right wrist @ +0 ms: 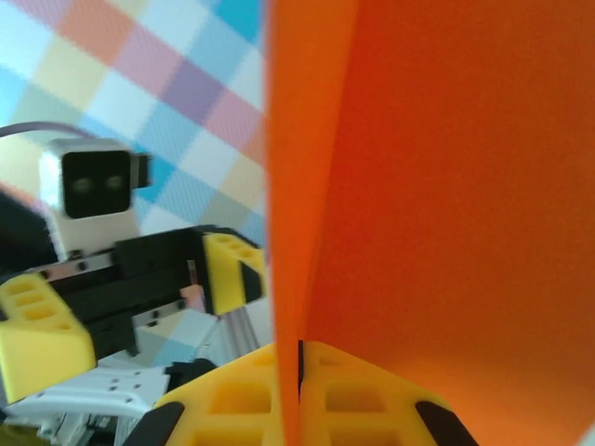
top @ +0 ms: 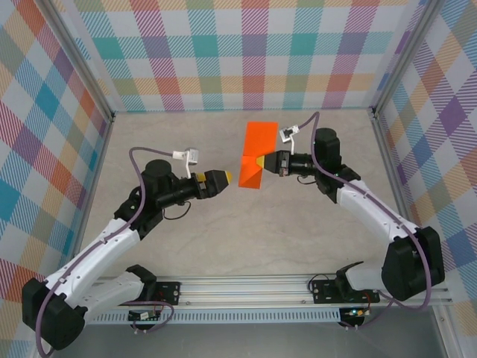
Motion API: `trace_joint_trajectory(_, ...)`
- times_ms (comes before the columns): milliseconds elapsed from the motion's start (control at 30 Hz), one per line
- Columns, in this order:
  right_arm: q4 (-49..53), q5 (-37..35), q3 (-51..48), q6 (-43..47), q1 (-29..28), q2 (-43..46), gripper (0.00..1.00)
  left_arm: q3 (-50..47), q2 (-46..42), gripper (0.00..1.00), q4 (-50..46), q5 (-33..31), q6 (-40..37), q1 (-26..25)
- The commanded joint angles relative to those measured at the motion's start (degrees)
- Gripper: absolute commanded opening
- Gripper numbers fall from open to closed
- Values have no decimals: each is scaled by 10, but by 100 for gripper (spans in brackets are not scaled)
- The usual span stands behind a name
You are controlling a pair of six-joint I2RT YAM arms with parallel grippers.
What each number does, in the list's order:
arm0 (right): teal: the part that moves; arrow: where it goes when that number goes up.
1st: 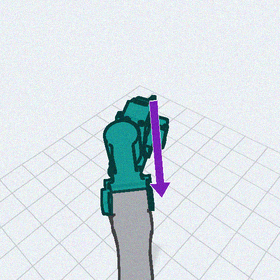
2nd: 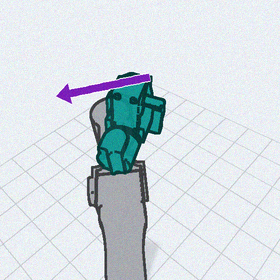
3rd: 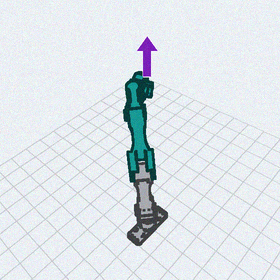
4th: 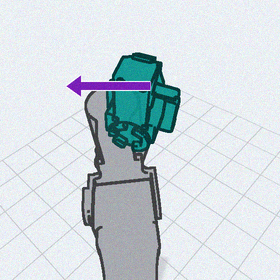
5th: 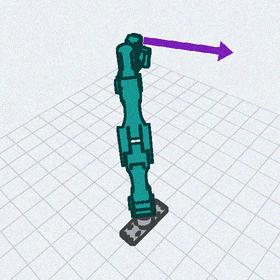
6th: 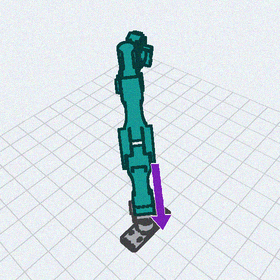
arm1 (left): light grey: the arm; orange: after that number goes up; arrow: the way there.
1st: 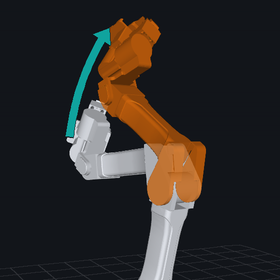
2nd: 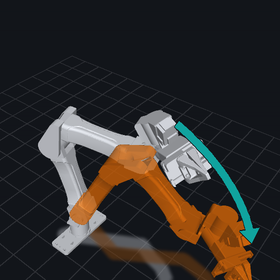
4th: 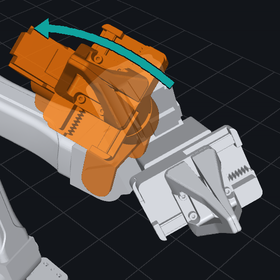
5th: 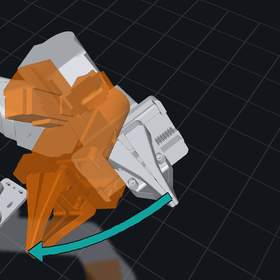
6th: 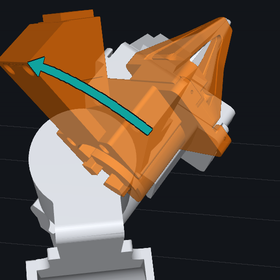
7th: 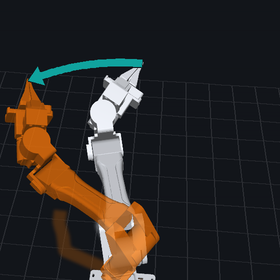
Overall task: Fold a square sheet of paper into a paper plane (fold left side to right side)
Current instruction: Turn over the paper at the center of the table.
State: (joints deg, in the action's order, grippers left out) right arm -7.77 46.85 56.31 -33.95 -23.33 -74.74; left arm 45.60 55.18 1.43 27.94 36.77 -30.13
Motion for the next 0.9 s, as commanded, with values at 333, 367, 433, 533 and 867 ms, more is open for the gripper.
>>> trace_joint_trajectory(333,-95,74,54,-72,-69,30,0,40,21,82,142,109,47,-9)
trace_joint_trajectory(367,-100,75,54,-77,-72,30,0,38,19,78,148,110,49,-10)
trace_joint_trajectory(433,-109,73,53,-89,-74,31,0,37,15,64,154,102,53,-12)
trace_joint_trajectory(533,-112,66,49,-97,-74,36,3,32,10,47,161,93,58,-13)
trace_joint_trajectory(867,92,-28,65,3,-74,68,51,32,-2,7,101,48,29,-21)
